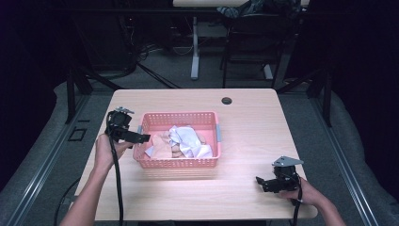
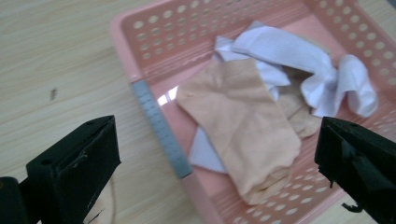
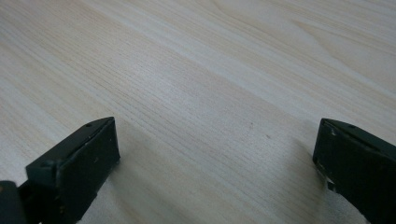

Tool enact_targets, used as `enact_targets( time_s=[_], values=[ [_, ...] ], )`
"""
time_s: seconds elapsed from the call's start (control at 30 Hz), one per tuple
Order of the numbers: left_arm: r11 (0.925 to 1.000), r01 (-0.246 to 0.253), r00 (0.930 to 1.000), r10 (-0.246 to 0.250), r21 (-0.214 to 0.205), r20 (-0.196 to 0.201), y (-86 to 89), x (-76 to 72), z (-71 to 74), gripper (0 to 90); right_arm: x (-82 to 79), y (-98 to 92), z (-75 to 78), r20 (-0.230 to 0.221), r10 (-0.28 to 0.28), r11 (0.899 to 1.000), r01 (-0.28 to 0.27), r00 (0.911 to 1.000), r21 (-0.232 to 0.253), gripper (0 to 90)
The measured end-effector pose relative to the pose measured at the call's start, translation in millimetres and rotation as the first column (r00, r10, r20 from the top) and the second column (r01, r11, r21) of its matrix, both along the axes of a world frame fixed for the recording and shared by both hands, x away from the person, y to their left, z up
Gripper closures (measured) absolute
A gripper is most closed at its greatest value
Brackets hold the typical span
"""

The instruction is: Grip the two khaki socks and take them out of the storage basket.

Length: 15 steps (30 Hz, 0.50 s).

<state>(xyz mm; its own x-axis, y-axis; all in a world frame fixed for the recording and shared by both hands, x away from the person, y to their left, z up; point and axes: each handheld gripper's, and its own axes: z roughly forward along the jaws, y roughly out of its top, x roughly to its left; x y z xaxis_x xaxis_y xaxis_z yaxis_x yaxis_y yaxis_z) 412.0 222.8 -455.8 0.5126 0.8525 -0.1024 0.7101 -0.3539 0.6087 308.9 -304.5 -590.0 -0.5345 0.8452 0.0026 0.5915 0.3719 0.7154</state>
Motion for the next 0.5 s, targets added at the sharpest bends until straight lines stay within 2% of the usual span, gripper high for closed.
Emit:
enact_targets(
  time_s=[0.27,0.5],
  values=[
    [0.9996,0.019,0.9992,-0.018,0.019,-0.037,-26.0,5.3,-14.3,0.2,0.2,-0.2,0.0,-0.002,0.005,1.000,-0.005,1.0000,0.000,0.0],
    [0.9994,0.022,0.9965,-0.020,0.028,-0.081,-35.9,12.1,-25.8,0.3,0.2,-0.5,0.4,-0.004,0.006,1.000,-0.006,1.0000,-0.006,0.0]
  ],
)
